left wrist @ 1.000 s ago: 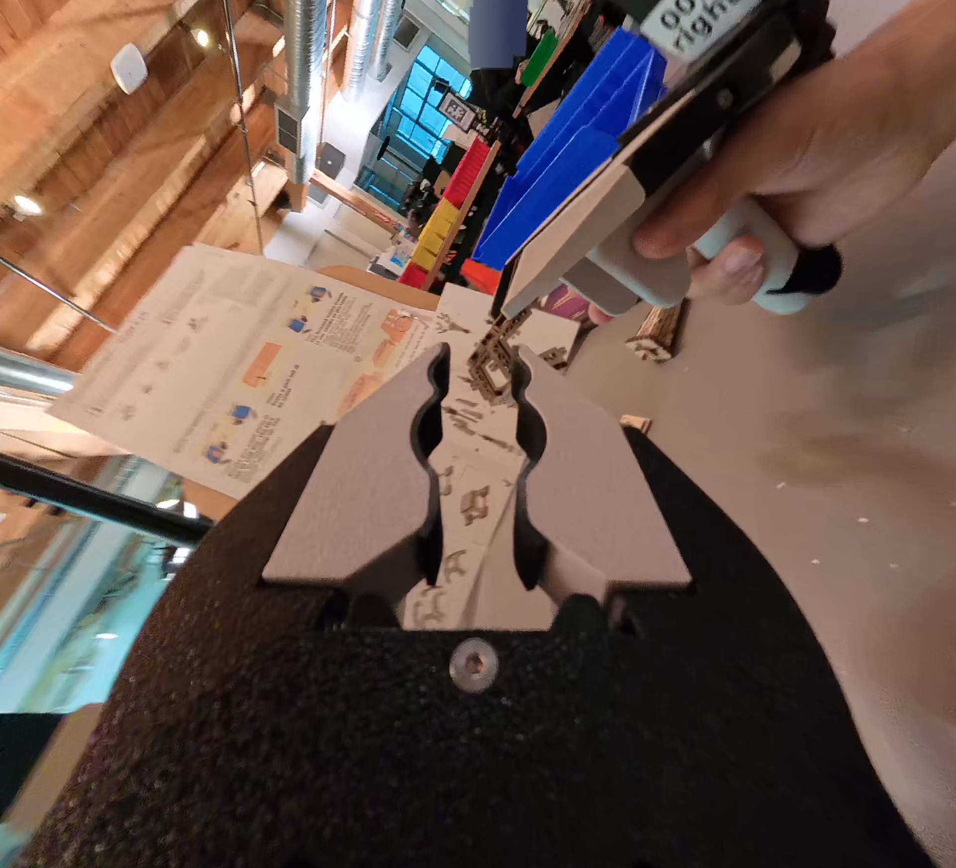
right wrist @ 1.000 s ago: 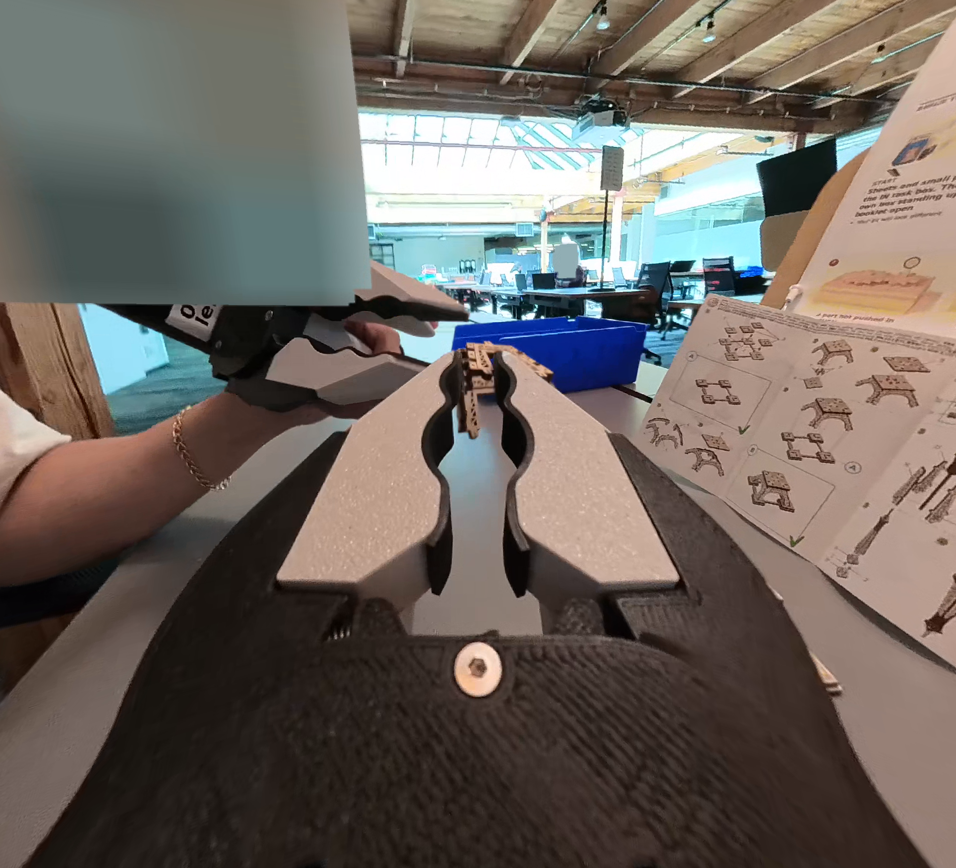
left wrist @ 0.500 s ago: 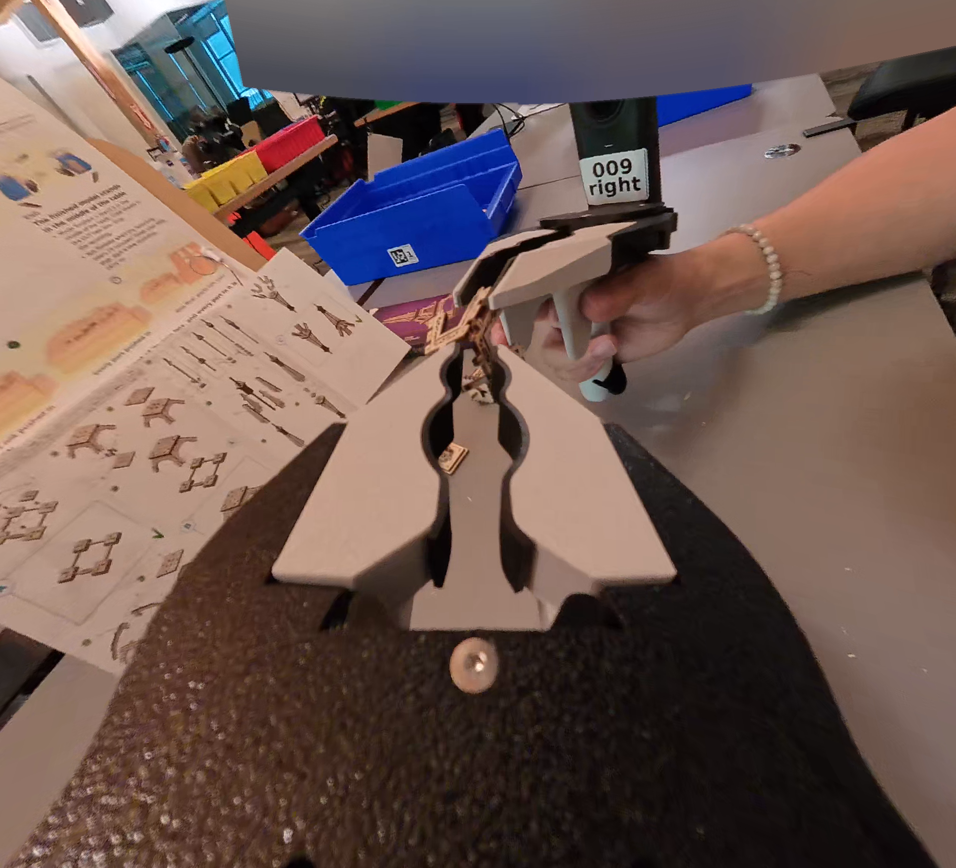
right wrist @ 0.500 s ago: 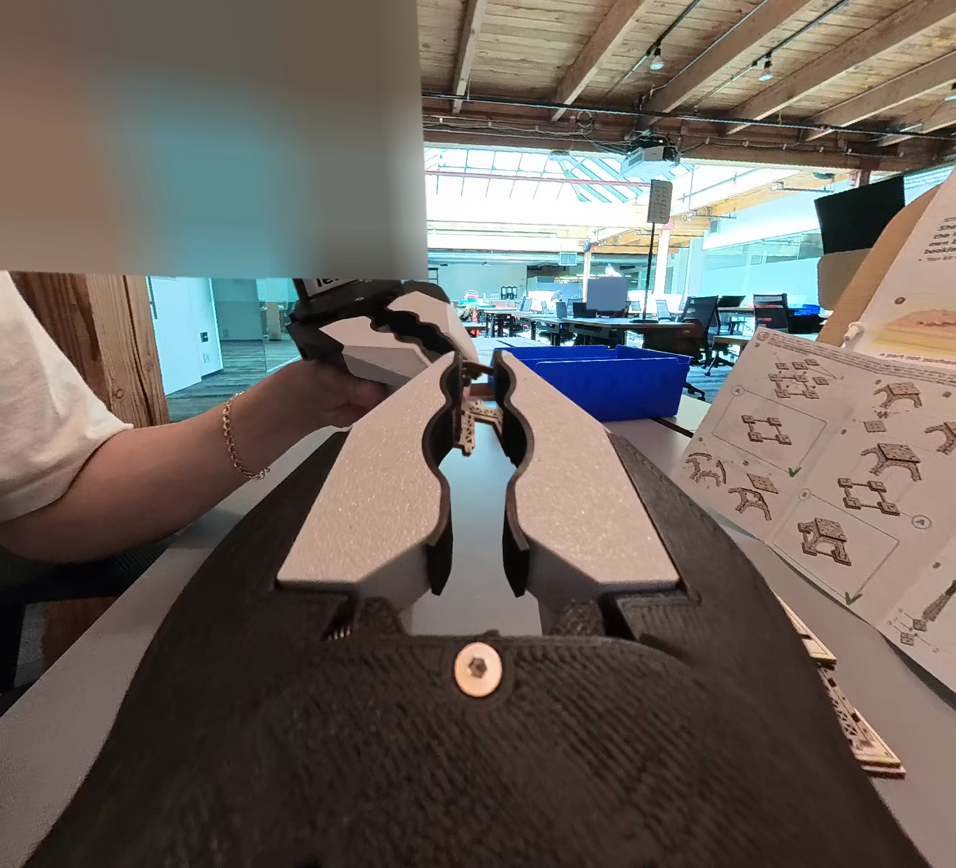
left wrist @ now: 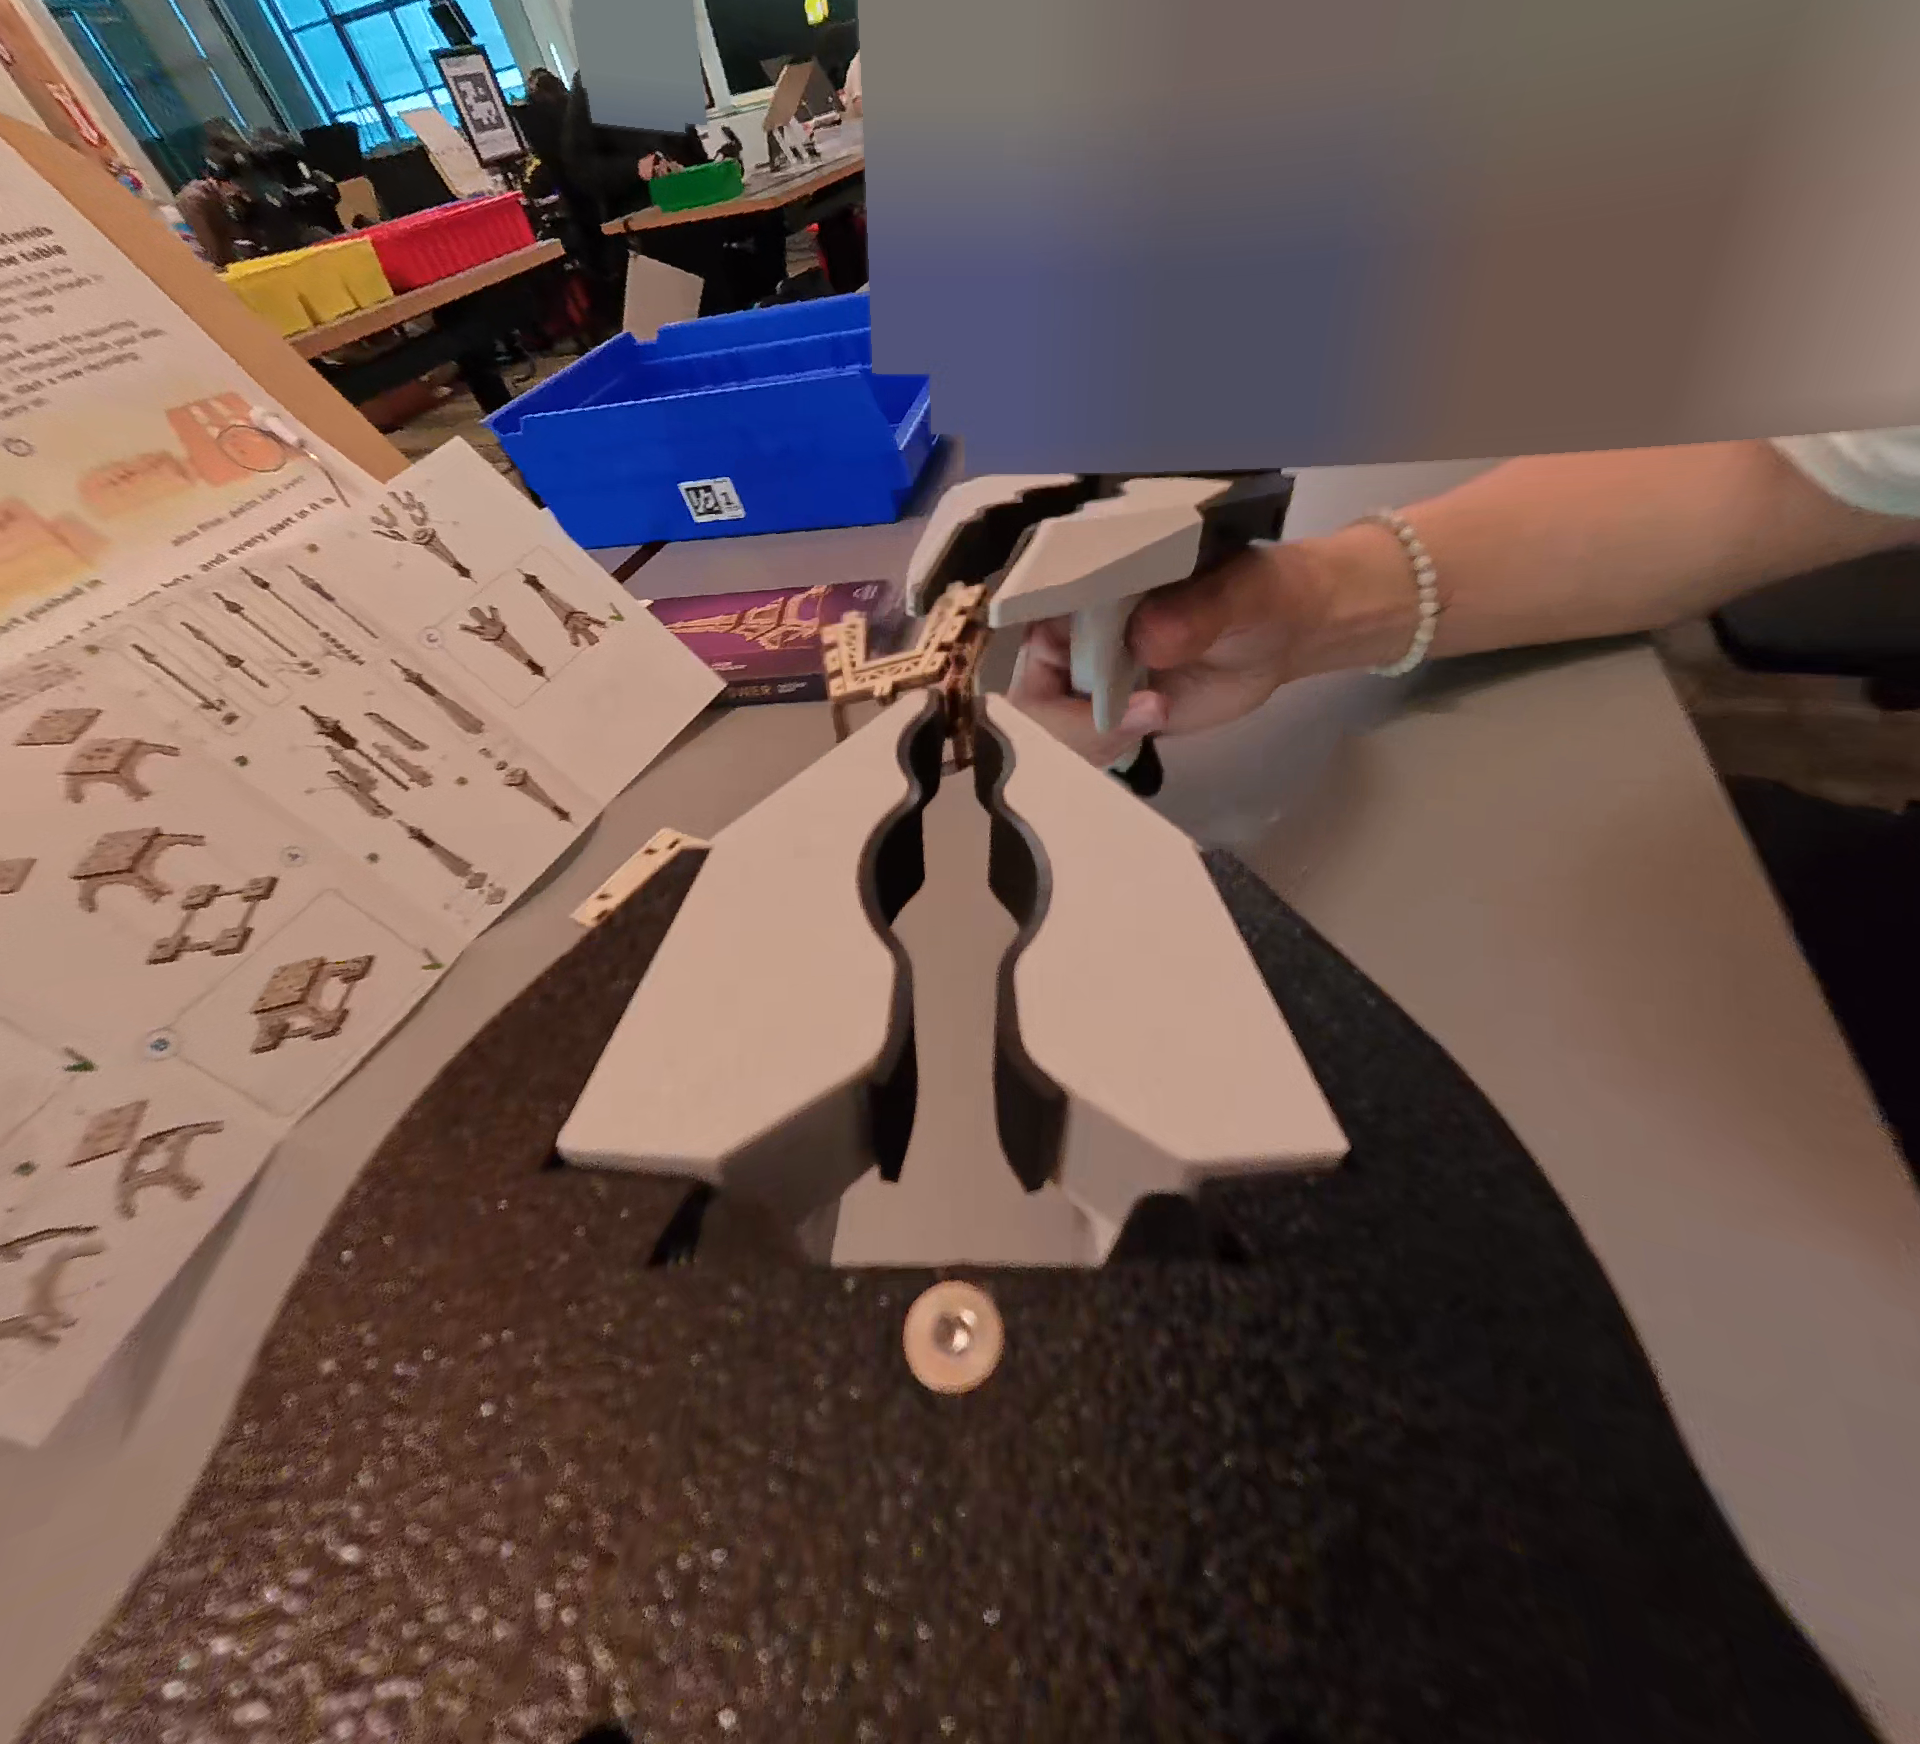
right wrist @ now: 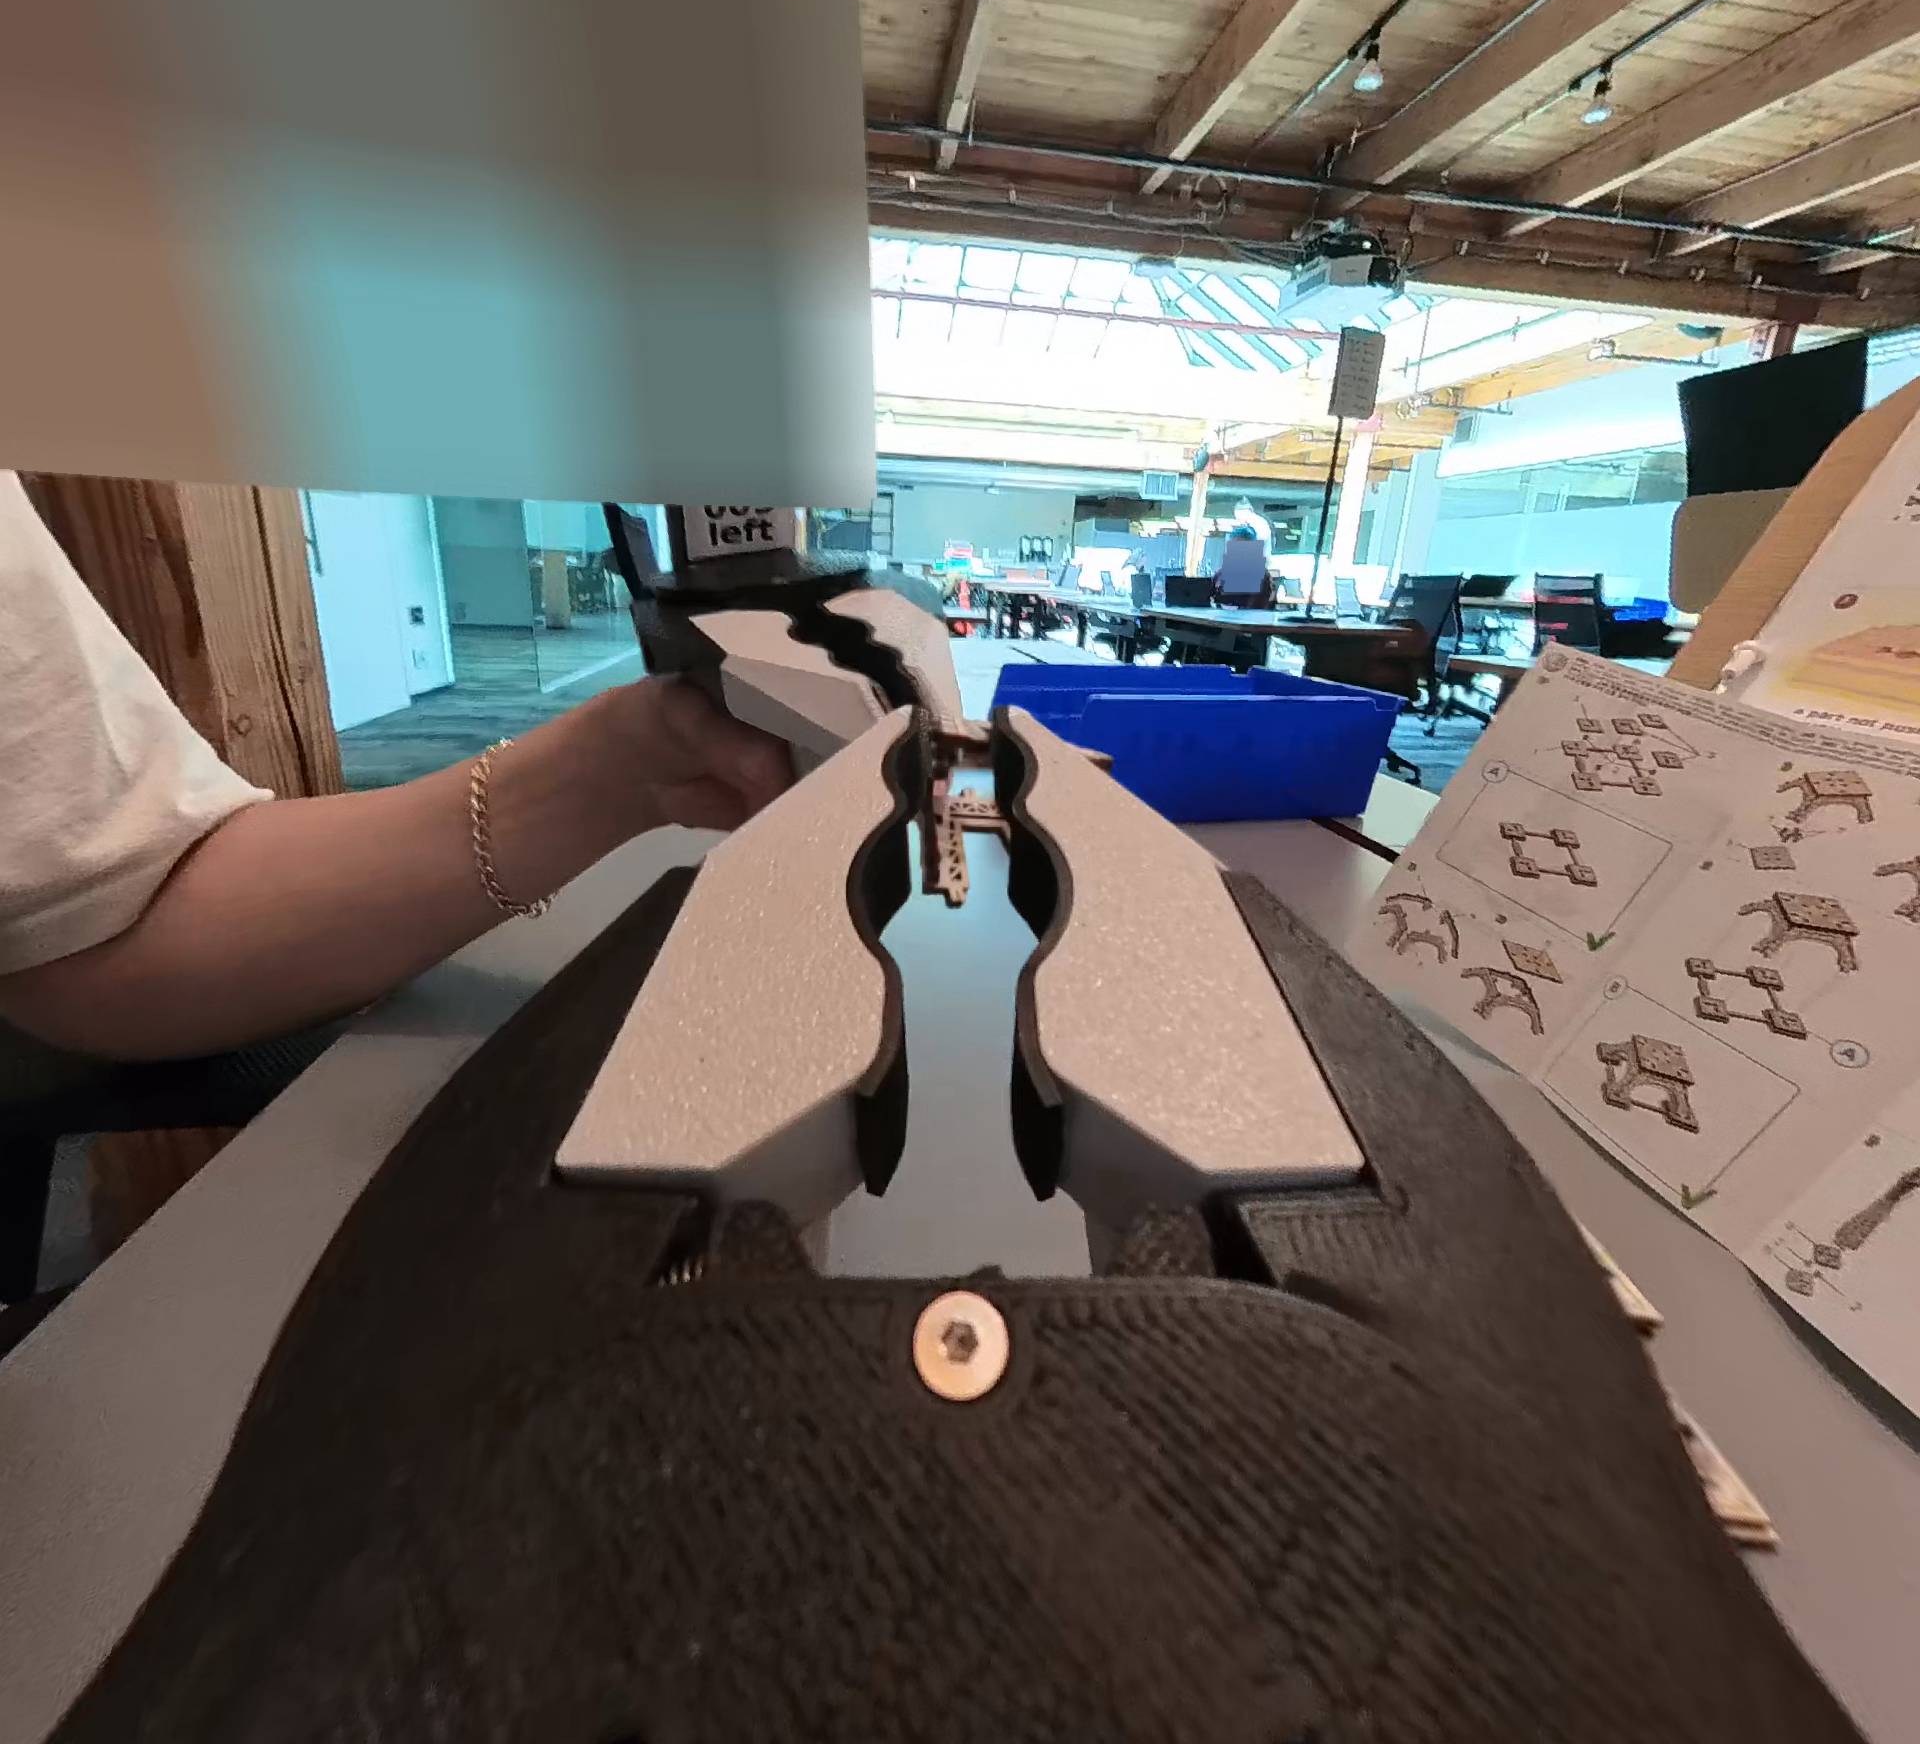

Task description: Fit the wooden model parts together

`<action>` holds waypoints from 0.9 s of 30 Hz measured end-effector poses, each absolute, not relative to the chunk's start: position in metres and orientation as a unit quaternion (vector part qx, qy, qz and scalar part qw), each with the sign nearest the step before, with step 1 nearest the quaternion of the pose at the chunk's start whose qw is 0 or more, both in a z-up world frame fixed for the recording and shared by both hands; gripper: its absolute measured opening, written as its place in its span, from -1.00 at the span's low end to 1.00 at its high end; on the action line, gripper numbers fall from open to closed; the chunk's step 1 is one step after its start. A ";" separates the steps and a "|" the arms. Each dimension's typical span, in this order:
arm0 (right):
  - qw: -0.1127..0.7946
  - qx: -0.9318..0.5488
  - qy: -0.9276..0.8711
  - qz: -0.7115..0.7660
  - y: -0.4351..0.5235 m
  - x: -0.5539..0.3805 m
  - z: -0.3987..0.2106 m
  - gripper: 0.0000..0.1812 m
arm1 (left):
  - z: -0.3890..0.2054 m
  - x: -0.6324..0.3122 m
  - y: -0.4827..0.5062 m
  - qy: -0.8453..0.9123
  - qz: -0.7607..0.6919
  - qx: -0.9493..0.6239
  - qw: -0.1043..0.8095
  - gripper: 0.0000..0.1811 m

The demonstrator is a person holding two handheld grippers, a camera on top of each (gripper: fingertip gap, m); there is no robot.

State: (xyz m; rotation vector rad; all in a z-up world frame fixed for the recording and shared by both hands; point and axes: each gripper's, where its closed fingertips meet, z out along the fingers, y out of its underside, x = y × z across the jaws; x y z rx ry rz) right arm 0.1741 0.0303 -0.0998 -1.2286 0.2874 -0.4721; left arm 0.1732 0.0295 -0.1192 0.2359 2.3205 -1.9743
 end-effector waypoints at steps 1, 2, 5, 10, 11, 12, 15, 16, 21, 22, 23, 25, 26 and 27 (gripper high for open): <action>0.771 -0.578 0.137 -0.231 0.029 0.177 -0.102 -0.87 | -0.121 0.176 0.030 0.763 -0.638 0.083 0.063 -1.00; 0.758 -0.587 0.140 -0.247 0.028 0.180 -0.104 -0.81 | -0.124 0.179 0.031 0.770 -0.626 0.090 0.090 -1.00; 0.712 -0.633 0.148 -0.267 0.028 0.187 -0.113 -0.63 | -0.131 0.186 0.033 0.787 -0.577 0.131 0.177 -1.00; 0.640 -0.696 0.111 -0.304 0.034 0.186 -0.129 -0.60 | -0.150 0.188 0.034 0.808 -0.482 0.207 0.269 -1.00; 0.624 -0.707 0.101 -0.317 0.035 0.186 -0.132 -0.64 | -0.153 0.186 0.033 0.810 -0.474 0.217 0.267 -1.00; 0.605 -0.720 0.092 -0.327 0.036 0.186 -0.137 -0.65 | -0.155 0.183 0.032 0.811 -0.473 0.224 0.260 -1.00; 0.576 -0.740 0.073 -0.340 0.039 0.185 -0.144 -0.67 | -0.161 0.182 0.033 0.818 -0.461 0.230 0.254 -0.99; 0.573 -0.744 0.071 -0.336 0.040 0.184 -0.146 -0.71 | -0.161 0.183 0.034 0.819 -0.458 0.231 0.259 -0.99; 0.554 -0.753 0.079 -0.346 0.038 0.189 -0.152 -0.80 | -0.156 0.185 0.034 0.812 -0.465 0.228 0.268 -1.00; 0.556 -0.752 0.081 -0.345 0.039 0.189 -0.151 -0.82 | -0.157 0.185 0.034 0.813 -0.461 0.231 0.271 -0.99; 0.556 -0.753 0.080 -0.343 0.039 0.188 -0.152 -0.84 | -0.159 0.185 0.034 0.814 -0.457 0.234 0.270 -0.99; 0.549 -0.757 0.076 -0.346 0.039 0.188 -0.153 -0.84 | -0.160 0.184 0.034 0.814 -0.452 0.239 0.275 -0.99; 0.543 -0.762 0.074 -0.345 0.039 0.188 -0.154 -0.84 | -0.161 0.184 0.034 0.816 -0.448 0.242 0.275 -1.00; 0.540 -0.766 0.071 -0.342 0.040 0.187 -0.155 -0.84 | -0.163 0.184 0.034 0.818 -0.442 0.245 0.276 -0.99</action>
